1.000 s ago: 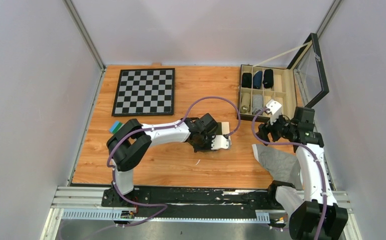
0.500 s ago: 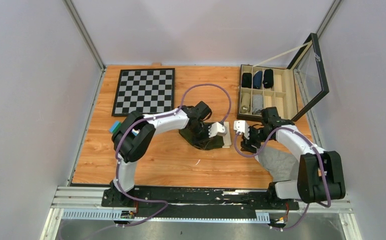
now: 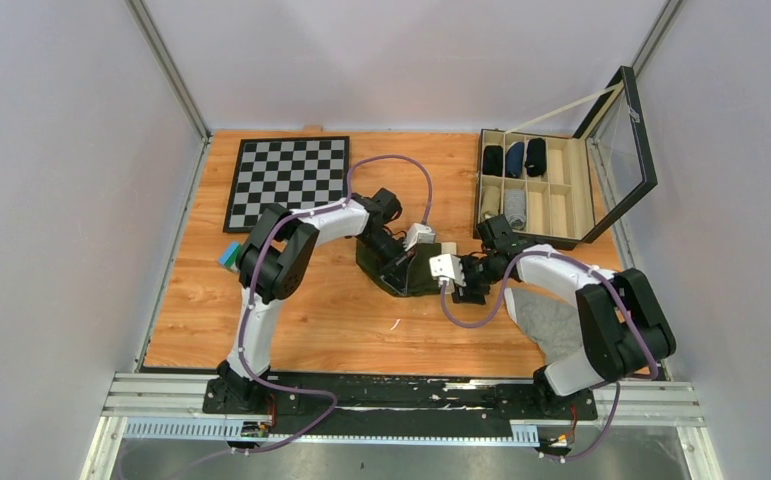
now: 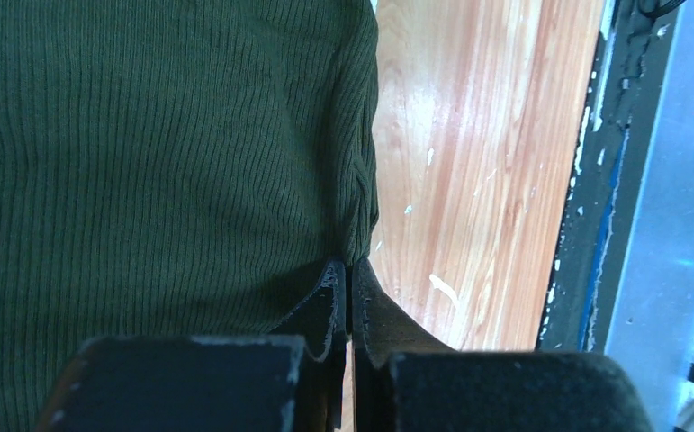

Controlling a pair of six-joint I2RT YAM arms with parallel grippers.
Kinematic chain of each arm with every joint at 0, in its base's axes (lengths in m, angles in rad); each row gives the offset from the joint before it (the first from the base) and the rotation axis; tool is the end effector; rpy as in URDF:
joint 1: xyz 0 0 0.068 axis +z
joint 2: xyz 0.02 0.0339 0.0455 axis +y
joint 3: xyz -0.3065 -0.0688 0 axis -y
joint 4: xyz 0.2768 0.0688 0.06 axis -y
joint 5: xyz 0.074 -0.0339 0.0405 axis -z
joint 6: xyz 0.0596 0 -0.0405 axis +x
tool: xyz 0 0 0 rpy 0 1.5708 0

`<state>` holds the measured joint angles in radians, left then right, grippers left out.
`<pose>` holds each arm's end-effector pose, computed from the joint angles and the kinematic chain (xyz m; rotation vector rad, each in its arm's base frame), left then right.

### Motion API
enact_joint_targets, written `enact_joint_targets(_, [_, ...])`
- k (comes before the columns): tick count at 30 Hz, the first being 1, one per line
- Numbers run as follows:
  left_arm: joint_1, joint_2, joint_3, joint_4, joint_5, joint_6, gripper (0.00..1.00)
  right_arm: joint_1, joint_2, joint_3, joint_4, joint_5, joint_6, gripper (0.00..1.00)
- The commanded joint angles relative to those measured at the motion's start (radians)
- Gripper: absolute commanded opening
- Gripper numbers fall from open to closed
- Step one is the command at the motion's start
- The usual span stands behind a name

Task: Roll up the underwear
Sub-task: Fold the underwear at the center of the board.

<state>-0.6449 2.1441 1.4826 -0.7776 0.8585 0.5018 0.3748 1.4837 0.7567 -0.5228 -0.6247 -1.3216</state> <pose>0.3376 -0.3104 0.1363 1.5883 2.3041 -1.2902 0.2465 0.1344 0.1636 -1.9827 1.5720 0.5397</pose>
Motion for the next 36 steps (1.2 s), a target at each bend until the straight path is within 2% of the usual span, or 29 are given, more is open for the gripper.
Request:
enact_joint_targets(1, [0.007,0.026,0.021,-0.040,0.063,-0.030,0.00,0.022,0.033,0.042,0.071,0.024,0.015,0.57])
enact_joint_targets(6, [0.010,0.025,0.020,-0.040,0.071,-0.033,0.00,0.040,0.072,0.035,0.074,0.050,0.008,0.51])
enact_joint_targets(9, [0.016,0.026,0.021,-0.040,0.077,-0.040,0.00,0.059,0.112,0.044,0.057,0.096,-0.009,0.40])
enact_joint_targets(10, [0.018,0.026,0.022,-0.040,0.079,-0.042,0.00,0.062,0.120,0.049,0.054,0.108,-0.009,0.39])
enact_joint_targets(21, [0.026,0.029,0.019,-0.031,0.076,-0.059,0.00,0.075,0.066,0.065,-0.014,0.109,0.005,0.43])
enact_joint_targets(29, [0.027,0.034,0.021,-0.035,0.069,-0.057,0.00,0.090,0.035,0.080,-0.085,0.075,0.000,0.40])
enact_joint_targets(36, [0.029,0.037,0.024,-0.040,0.073,-0.056,0.00,0.099,0.056,0.053,-0.024,0.095,0.021,0.40])
